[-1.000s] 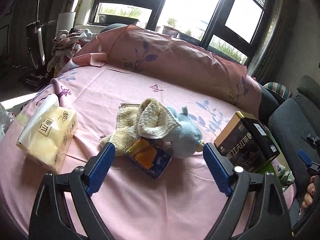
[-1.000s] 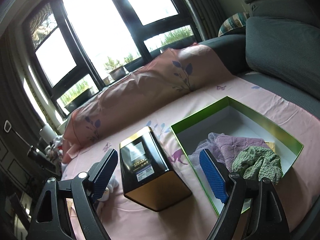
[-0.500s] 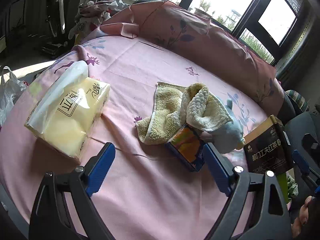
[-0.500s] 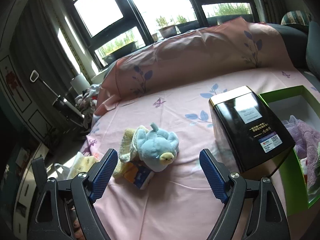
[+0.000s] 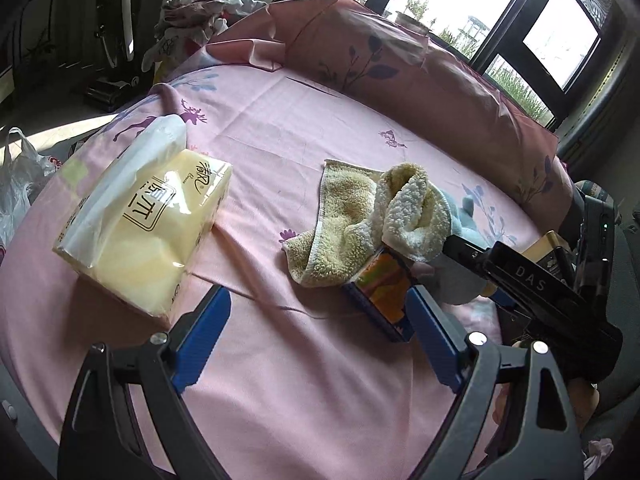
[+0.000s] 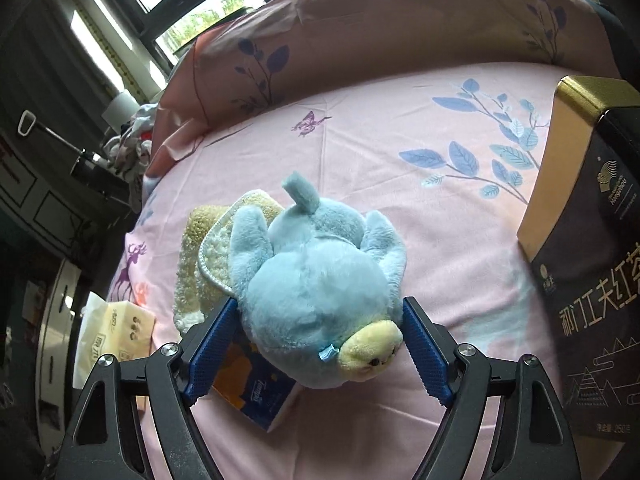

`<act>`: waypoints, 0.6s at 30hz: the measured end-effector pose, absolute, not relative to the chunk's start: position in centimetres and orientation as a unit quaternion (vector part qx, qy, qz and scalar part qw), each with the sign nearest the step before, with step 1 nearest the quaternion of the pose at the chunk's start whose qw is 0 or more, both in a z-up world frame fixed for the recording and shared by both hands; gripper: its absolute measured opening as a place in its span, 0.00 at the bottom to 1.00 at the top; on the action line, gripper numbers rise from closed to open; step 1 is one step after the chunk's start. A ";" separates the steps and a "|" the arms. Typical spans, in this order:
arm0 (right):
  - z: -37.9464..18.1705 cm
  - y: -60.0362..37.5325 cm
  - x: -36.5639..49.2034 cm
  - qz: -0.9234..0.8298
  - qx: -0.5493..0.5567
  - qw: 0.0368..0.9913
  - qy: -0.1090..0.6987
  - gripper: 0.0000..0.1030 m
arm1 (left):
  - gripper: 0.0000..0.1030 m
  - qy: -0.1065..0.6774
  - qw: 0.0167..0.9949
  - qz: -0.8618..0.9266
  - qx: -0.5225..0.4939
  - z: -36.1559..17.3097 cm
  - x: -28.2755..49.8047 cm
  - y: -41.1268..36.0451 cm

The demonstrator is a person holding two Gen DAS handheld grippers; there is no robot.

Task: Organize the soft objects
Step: 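Close the right gripper on the blue plush bird and lift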

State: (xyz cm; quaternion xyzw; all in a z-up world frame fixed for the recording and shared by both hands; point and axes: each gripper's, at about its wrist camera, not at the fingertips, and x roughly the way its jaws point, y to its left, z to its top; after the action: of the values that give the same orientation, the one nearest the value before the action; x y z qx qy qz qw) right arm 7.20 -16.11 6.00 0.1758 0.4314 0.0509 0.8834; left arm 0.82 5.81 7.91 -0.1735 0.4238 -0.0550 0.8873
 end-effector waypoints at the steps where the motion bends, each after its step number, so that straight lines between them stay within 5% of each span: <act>1: 5.9 -16.0 7.3 0.052 0.170 0.885 0.429 0.69 | 0.86 0.424 0.887 -0.054 -0.175 7.9 0.8 5.9; 18: 10.5 -16.9 -1.5 0.014 0.105 0.904 0.414 0.65 | 0.86 0.429 0.882 -0.068 -0.184 8.0 0.7 5.8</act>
State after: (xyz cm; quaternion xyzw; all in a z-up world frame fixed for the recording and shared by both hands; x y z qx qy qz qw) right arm -1.45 -16.91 10.53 0.1051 0.4141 0.0145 0.9041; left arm 0.75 5.78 7.99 -0.1842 0.4288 -0.0679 0.8818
